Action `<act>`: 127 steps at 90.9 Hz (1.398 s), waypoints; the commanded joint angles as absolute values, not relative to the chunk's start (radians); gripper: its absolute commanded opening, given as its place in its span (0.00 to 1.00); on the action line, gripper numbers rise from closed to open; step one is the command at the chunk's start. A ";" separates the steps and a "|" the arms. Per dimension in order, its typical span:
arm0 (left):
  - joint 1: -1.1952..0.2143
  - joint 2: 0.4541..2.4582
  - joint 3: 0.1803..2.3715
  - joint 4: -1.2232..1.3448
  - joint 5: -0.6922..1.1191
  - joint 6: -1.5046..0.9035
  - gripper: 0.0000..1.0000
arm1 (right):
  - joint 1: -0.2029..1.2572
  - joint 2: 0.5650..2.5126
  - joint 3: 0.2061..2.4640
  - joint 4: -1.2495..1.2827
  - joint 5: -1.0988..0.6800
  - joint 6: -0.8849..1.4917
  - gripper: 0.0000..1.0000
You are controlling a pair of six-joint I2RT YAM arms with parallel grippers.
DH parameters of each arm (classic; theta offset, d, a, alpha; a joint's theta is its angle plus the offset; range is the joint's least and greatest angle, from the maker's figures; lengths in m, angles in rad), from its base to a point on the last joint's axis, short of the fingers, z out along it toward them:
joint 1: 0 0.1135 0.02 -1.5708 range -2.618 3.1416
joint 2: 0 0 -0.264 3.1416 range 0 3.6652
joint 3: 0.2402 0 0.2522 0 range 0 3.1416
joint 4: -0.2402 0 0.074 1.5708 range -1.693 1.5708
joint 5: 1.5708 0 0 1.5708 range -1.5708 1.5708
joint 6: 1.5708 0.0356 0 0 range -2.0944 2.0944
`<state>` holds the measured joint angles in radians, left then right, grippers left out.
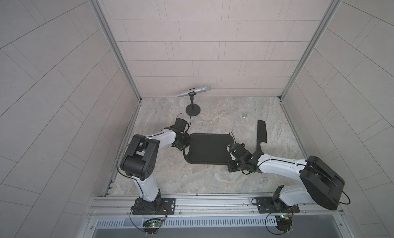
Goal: Align the knife with the edge of the cutting board
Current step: Adjust the work surface at the center of the board.
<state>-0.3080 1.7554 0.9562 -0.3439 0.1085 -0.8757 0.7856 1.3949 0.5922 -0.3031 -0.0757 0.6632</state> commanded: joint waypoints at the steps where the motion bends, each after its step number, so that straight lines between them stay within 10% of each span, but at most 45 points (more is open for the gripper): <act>1: -0.319 1.797 0.904 -0.435 0.112 -0.878 0.00 | 0.769 1.427 0.578 -0.364 -0.023 0.658 0.00; 71: -0.308 1.767 0.913 -0.452 0.107 -0.884 0.01 | 0.759 1.349 0.583 -0.401 -0.042 0.656 0.00; 103: -0.301 1.656 0.979 -0.534 0.102 -0.884 0.35 | 0.757 1.209 0.578 -0.448 -0.046 0.655 0.20; 127: -0.301 1.550 1.032 -0.592 0.123 -0.875 0.74 | 0.731 1.103 0.578 -0.477 -0.046 0.626 0.61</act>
<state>-0.3073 1.6070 0.9970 -0.5308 0.1112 -0.8886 0.7448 1.1519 0.5854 -0.4492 -0.0605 0.6449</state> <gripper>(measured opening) 0.680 0.535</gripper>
